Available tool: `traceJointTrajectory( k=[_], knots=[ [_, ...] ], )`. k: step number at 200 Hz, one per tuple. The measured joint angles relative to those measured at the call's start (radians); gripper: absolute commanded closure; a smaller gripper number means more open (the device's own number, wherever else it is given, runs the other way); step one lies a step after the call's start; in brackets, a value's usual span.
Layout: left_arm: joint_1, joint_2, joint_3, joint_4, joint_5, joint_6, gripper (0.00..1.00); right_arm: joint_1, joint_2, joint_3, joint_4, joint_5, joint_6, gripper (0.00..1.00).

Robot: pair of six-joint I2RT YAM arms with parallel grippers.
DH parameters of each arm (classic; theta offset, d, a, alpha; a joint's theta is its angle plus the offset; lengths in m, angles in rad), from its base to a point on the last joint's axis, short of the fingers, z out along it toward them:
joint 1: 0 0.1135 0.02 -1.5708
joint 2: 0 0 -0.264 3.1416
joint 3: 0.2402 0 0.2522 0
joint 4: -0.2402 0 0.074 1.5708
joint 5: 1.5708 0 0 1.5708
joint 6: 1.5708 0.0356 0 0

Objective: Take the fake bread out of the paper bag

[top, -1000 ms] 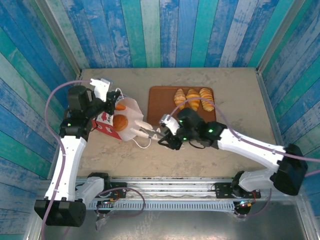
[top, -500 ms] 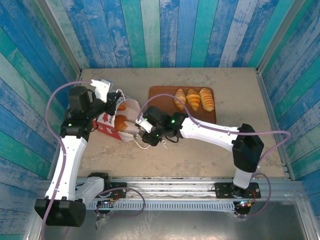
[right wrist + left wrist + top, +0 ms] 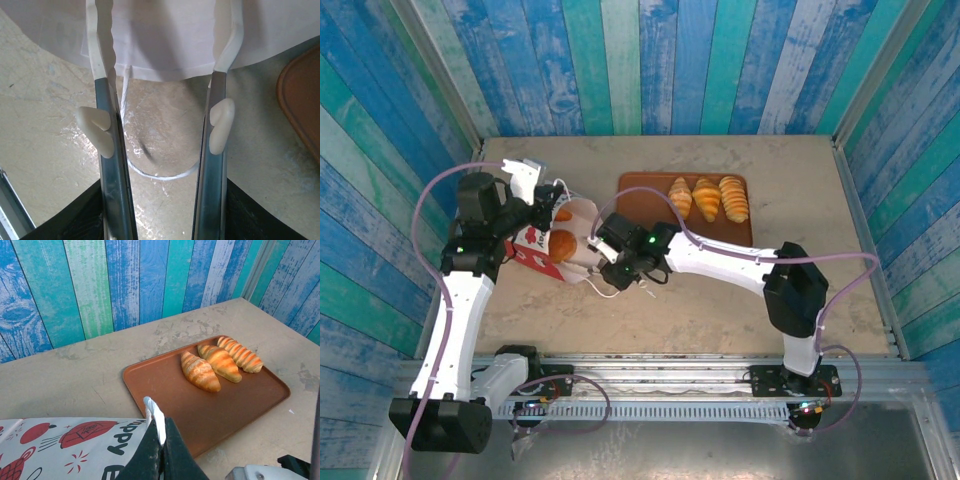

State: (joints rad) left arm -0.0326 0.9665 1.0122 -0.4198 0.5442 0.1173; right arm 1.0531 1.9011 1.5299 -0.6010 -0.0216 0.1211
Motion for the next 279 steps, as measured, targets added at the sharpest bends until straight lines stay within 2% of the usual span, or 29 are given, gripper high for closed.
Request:
traceJointTrajectory(
  k=[208,279],
  knots=[
    [0.0,0.0,-0.006,0.016,0.014,-0.019,1.0,-0.023,0.086,0.113,-0.027,0.019,0.017,0.41],
    [0.0,0.0,-0.006,0.024,0.019,-0.031,1.0,-0.036,0.2,0.219,-0.05,0.014,0.017,0.4]
  ],
)
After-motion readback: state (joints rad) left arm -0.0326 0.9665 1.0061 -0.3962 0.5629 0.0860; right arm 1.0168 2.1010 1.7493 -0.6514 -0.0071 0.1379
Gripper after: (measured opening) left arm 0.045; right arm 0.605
